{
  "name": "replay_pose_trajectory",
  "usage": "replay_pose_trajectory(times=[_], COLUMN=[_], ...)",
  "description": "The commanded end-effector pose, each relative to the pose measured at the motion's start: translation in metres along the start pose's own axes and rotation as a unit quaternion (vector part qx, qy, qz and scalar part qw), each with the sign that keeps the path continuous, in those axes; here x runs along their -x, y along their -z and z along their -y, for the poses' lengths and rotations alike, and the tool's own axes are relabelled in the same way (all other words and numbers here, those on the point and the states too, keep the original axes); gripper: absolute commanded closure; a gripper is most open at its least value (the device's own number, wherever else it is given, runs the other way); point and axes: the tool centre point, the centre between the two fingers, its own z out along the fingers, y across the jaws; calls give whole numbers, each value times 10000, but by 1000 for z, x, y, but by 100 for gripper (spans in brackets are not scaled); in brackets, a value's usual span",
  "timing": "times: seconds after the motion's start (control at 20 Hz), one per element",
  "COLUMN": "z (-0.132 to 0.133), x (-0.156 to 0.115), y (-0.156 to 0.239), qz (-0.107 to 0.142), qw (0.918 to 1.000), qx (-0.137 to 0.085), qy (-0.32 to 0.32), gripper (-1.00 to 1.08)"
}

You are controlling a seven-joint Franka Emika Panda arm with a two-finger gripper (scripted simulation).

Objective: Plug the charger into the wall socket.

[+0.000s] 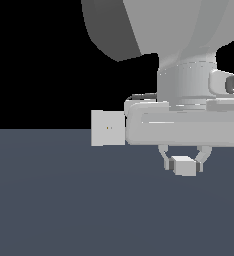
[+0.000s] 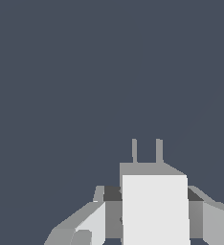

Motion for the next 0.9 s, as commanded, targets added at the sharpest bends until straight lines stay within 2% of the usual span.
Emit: replay_pose_trajectory(times=[0.0,0.2,0.5,0.7,0.85], z=[18,56,105,125,132], x=[-13,-35,-51,-54,-55], y=[10,29,51,60,63], qz=[-6,-9,-10,-9,-8], qw=[9992,9931,9781,9701,9672], qx=[-26,-84,-162,-194,-206], qy=[394,1167,2074,2418,2531], gripper=[108,108,108,108,108])
